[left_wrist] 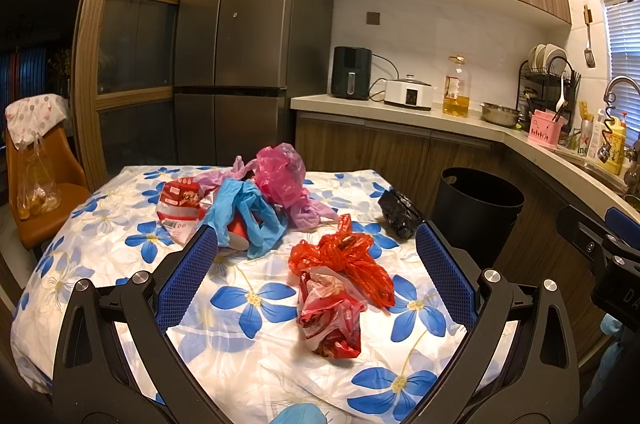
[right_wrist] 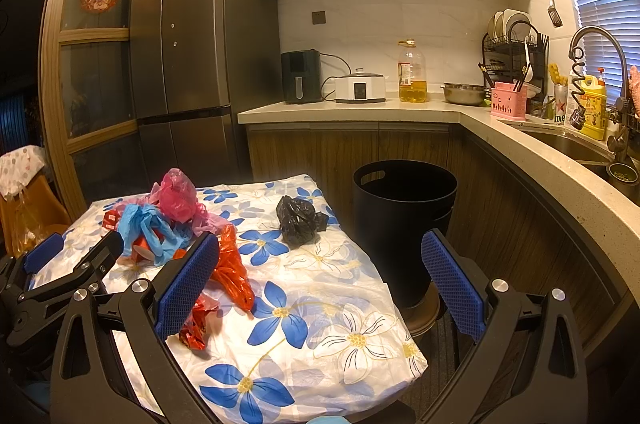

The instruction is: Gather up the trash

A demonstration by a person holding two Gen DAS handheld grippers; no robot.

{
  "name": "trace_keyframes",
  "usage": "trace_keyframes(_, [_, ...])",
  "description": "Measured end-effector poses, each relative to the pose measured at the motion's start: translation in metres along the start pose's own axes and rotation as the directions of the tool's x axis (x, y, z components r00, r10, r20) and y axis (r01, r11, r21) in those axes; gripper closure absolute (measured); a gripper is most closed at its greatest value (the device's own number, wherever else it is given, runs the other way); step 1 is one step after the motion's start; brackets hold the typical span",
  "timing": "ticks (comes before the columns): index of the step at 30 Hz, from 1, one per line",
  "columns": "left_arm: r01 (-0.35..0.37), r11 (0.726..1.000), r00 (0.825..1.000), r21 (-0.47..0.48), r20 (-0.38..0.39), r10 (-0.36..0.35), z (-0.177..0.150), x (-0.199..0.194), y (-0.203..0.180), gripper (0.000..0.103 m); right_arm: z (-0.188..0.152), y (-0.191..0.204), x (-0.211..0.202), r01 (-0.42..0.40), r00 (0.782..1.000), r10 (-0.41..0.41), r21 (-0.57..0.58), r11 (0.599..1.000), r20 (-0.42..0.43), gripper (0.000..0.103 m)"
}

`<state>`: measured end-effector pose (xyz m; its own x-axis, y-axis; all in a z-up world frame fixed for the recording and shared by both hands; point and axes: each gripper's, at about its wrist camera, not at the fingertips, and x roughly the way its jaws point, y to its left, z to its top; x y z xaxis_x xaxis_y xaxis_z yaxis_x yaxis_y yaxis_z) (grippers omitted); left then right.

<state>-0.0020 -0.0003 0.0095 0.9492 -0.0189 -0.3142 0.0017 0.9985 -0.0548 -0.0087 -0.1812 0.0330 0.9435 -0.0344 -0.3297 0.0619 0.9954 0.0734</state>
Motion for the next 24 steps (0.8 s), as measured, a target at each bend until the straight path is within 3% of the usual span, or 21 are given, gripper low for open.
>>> trace_keyframes(24, [0.002,1.000,1.000,-0.003,0.001,-0.002,0.0015,0.0000,-0.0012,0.005,0.0029,-0.0033,-0.0021,0.001,1.000,-0.001,0.001,1.000,0.001,0.005])
